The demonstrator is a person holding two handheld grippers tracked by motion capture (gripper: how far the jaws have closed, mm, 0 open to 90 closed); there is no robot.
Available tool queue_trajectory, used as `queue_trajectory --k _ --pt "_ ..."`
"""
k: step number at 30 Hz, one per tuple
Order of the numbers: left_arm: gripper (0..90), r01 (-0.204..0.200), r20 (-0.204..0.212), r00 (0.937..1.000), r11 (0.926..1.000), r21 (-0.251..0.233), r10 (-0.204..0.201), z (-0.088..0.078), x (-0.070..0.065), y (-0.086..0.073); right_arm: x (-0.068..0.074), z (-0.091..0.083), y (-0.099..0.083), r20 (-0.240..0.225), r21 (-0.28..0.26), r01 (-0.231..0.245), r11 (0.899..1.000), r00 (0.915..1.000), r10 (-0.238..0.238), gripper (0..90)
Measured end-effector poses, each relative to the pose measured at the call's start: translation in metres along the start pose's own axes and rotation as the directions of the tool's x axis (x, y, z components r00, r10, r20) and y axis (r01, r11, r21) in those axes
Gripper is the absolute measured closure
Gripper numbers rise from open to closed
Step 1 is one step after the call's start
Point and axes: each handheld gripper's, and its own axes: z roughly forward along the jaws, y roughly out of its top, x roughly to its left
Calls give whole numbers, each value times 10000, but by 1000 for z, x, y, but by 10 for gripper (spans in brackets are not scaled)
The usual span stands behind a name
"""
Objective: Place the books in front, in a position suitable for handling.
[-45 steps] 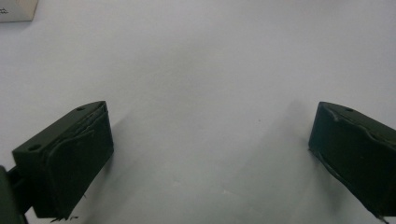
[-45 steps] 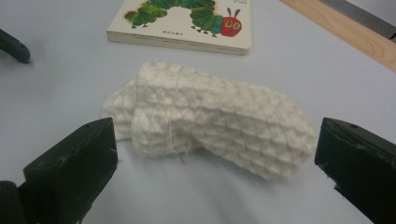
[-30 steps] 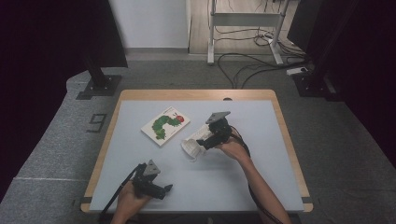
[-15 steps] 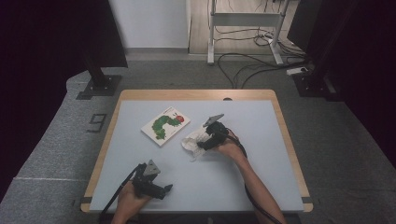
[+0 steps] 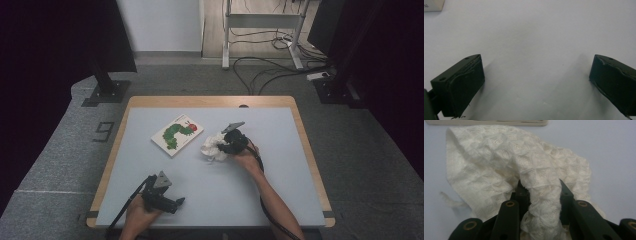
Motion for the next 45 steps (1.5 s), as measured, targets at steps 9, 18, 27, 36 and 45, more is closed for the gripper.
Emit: queue_trajectory --k 9,18,27,36,45 --pt "0 11 3 10000 10000 -6 -11 0 0 0 -2 -15 5 -298 -151 -163 9998 9994 159 712" --pt "0 5 5 10000 10000 0 -5 0 0 0 3 -38 12 -580 -533 -67 9986 9983 36 709" --pt "0 2 8 10000 10000 -5 -2 0 0 0 5 -61 15 -468 -832 128 9964 9988 -167 706" --pt "0 -15 15 10000 10000 16 15 0 0 0 0 -81 4 -426 -999 -20 9950 9991 -22 704" --pt "0 -4 14 10000 10000 4 4 0 0 0 -3 -102 -11 -255 -1069 -45 9943 9997 18 702"
